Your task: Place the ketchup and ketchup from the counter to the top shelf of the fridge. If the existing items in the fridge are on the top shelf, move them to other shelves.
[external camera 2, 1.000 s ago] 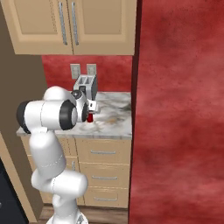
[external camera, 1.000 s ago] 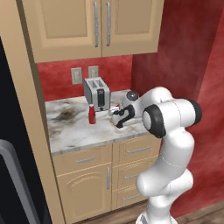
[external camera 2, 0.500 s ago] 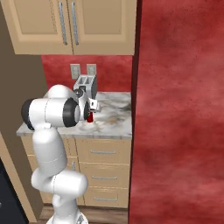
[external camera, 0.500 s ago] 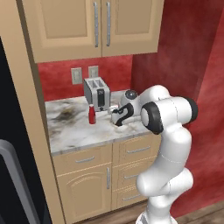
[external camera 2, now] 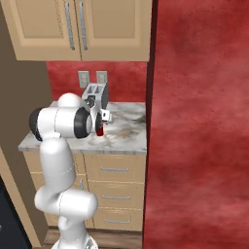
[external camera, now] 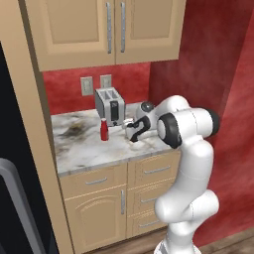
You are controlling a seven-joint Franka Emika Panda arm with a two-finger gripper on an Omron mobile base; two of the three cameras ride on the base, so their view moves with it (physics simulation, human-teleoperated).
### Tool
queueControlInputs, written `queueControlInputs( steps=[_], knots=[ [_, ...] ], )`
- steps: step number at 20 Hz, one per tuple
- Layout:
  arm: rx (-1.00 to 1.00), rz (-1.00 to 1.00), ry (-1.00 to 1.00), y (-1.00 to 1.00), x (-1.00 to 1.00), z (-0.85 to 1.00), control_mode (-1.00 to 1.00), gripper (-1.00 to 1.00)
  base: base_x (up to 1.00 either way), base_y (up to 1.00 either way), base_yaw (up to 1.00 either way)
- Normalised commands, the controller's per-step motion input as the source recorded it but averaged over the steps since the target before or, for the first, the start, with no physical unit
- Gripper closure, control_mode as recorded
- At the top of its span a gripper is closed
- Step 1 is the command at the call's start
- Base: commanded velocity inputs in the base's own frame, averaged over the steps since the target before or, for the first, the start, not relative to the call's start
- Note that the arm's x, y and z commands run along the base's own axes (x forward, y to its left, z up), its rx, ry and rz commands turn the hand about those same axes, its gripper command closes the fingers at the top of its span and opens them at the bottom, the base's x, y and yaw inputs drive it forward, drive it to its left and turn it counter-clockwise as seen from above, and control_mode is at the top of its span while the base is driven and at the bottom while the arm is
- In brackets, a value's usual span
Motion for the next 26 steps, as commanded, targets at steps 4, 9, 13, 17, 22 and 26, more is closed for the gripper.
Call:
queueControlInputs(
  steps=[4, 9, 13, 17, 22, 26],
  knots=[
    [0.00, 0.00, 0.00, 0.03, 0.13, -0.10, -1.00, -1.00, 0.00, 0.00, 0.00],
    [0.00, 0.00, -0.01, 0.08, 0.09, -0.09, -1.00, -1.00, 0.00, 0.00, 0.00],
    [0.00, 0.00, 0.00, 0.12, 0.03, -0.16, -1.00, 1.00, 0.00, 0.00, 0.00],
    [0.00, 0.00, 0.02, 0.00, 0.00, -0.02, -1.00, 1.00, 0.00, 0.00, 0.00],
    [0.00, 0.00, -0.01, 0.00, -0.07, 0.01, -1.00, 1.00, 0.00, 0.00, 0.00],
    [0.03, 0.00, -0.23, 0.00, -0.59, 0.69, -1.00, 1.00, 0.00, 0.00, 0.00]
  ],
)
